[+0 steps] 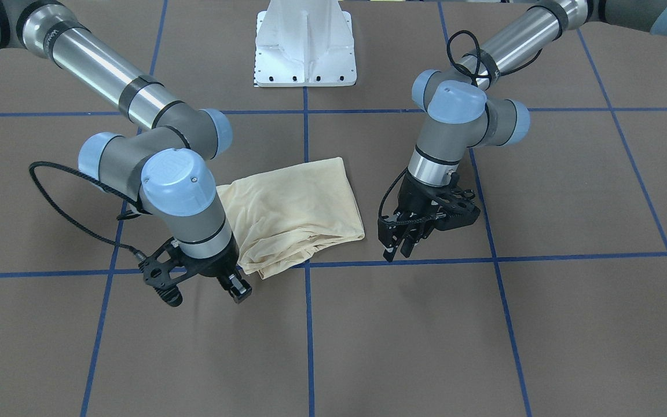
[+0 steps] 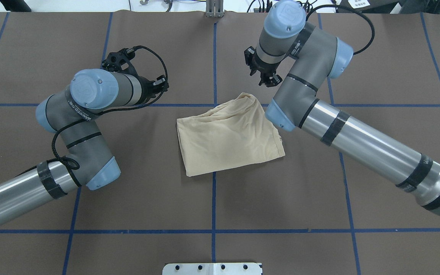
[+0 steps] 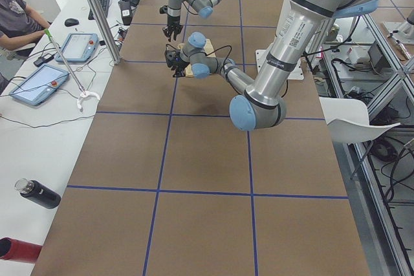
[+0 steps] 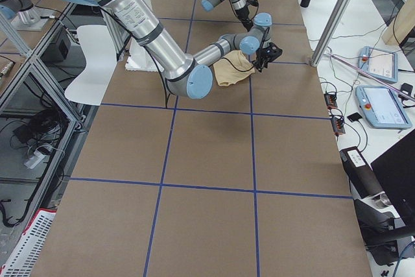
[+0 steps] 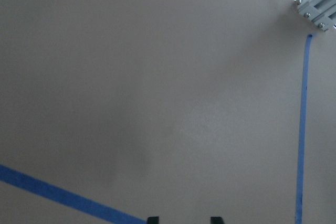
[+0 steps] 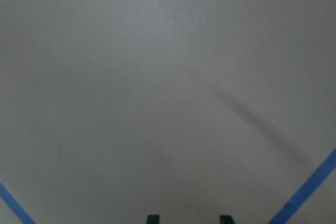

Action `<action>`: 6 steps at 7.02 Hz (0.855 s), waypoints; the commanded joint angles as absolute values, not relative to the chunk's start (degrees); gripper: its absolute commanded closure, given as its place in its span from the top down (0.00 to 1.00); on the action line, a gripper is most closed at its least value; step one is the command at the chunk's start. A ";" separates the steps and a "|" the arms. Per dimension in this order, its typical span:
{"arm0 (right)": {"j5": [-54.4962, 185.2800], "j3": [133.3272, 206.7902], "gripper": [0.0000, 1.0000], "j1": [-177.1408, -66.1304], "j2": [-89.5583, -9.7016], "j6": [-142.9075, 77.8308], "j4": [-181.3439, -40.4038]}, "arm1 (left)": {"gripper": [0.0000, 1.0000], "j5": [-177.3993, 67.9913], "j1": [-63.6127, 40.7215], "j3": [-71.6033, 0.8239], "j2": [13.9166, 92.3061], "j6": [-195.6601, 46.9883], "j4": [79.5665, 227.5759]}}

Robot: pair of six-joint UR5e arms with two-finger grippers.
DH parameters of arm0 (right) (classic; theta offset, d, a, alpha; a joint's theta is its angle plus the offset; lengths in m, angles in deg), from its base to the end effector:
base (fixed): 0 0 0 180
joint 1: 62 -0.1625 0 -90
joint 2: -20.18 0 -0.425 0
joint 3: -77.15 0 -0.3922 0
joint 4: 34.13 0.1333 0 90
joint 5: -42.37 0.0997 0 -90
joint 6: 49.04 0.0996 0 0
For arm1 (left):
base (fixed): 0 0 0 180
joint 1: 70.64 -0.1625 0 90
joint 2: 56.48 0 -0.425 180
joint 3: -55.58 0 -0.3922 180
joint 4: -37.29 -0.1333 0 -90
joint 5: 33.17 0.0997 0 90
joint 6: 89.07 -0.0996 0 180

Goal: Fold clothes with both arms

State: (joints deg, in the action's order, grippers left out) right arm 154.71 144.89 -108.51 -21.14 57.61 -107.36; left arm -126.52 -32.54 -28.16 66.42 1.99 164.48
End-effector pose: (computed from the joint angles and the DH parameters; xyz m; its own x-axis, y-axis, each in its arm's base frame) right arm -0.4856 -0.6506 0.2675 0.3398 0.7432 0.5763 -0.6151 0.6391 -0.4616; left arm 0.4837 -0.5413 0.2979 0.3364 -0.2872 -0.8969 0.5810 0.8128 -0.0424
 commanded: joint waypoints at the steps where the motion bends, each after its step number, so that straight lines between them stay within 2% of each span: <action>1: 156.71 144.21 1.00 -113.75 -23.74 48.40 -107.78 | 0.49 -127.38 -31.19 -28.53 66.13 0.68 165.69; 2: 157.32 144.82 1.00 -115.95 -26.46 41.99 -107.87 | 0.49 -133.48 -28.92 -29.66 65.60 -4.72 165.44; 4: 161.87 148.94 1.00 -124.27 -34.97 20.69 -108.04 | 0.49 -141.06 -23.82 -38.95 56.59 -19.73 164.82; 6: 170.56 149.66 1.00 -136.90 -40.44 -1.81 -111.09 | 0.48 -151.77 -14.54 -47.12 48.41 -34.75 160.11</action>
State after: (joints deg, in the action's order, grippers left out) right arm 165.58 149.05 -129.18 -36.95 12.07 -108.89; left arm -145.53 -20.33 -41.93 53.31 -25.00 163.30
